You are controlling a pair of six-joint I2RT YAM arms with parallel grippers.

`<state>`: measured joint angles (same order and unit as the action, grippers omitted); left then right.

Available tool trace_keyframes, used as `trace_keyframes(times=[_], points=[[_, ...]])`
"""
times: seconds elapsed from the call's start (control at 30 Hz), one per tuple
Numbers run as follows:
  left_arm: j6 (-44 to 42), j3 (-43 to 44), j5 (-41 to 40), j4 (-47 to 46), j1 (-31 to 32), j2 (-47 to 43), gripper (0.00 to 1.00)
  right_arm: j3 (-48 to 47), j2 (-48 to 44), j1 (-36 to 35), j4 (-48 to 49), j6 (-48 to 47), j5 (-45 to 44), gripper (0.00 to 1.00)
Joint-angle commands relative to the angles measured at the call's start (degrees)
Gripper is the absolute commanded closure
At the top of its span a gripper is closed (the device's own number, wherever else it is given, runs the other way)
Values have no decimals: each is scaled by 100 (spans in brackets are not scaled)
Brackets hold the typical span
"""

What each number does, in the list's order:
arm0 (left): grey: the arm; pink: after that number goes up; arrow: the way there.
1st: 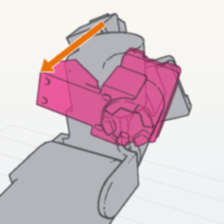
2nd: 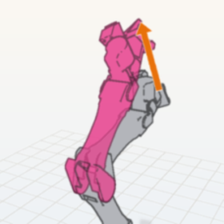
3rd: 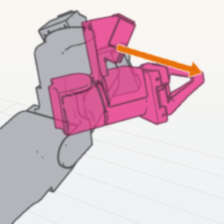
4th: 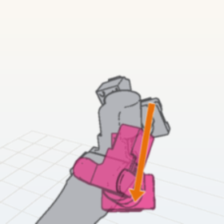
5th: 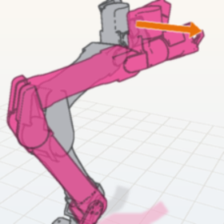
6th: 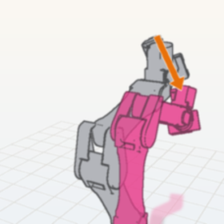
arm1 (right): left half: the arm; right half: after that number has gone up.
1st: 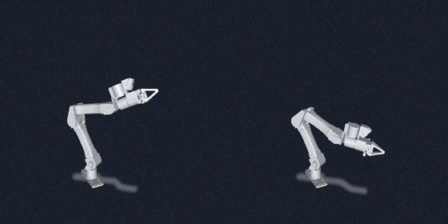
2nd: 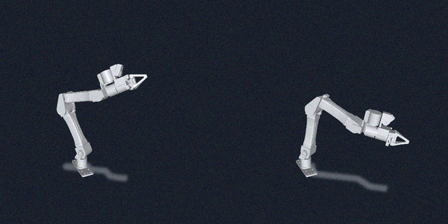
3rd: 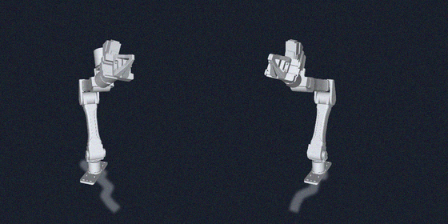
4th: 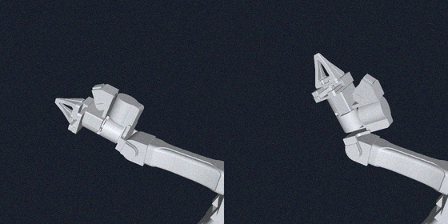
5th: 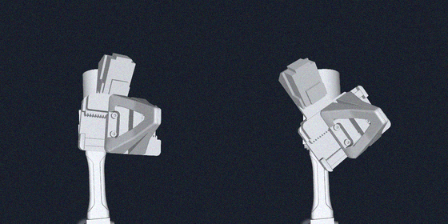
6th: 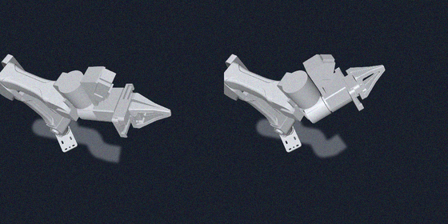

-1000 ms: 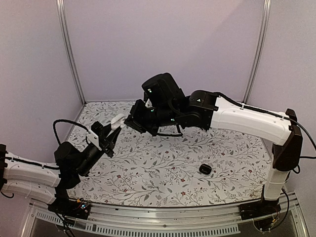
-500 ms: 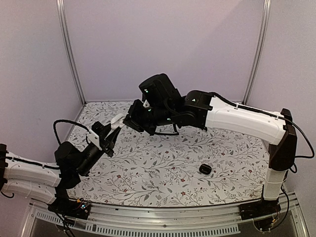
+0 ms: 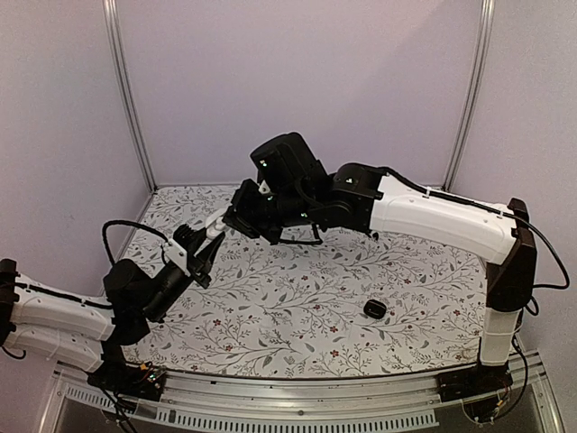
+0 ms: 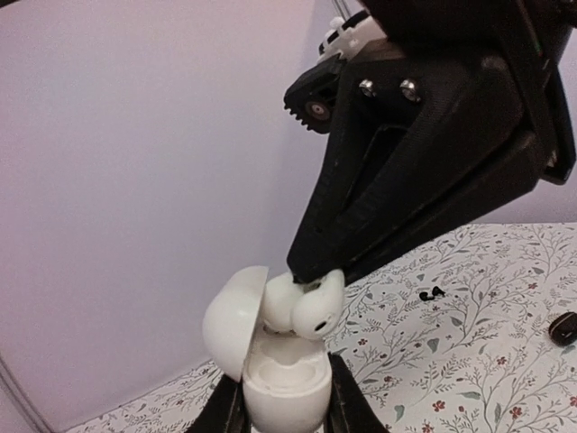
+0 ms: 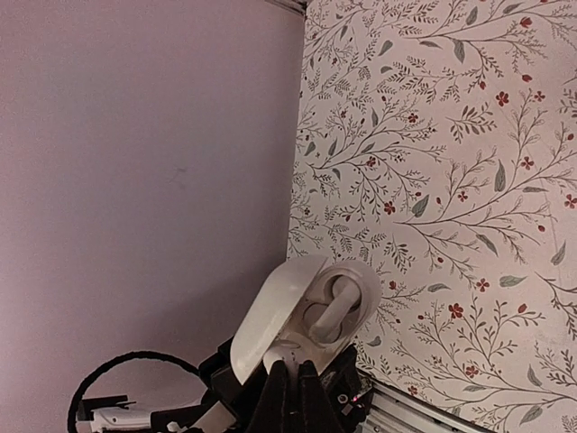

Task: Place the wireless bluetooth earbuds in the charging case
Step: Insert the left earbud into the left side groove of the charging case.

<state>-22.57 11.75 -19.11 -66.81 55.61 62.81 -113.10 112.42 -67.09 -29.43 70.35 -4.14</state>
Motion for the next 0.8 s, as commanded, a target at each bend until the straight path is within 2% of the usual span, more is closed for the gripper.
trace_keyframes(times=[0.0,0.1,0.2,0.37,0.77], points=[[-100,152,-108,-279,63,109,100,-183,165,27,-184,63,-134,100],[-119,152,-157,-352,70,185,100,-186,181,29,-255,155,-104,100],[-129,161,-181,-400,81,221,100,-186,210,22,-252,212,-89,93],[-157,170,-226,-421,111,249,100,-186,256,21,-269,328,-126,100],[-363,135,-407,-561,234,434,100,-175,336,21,-309,630,-147,100]])
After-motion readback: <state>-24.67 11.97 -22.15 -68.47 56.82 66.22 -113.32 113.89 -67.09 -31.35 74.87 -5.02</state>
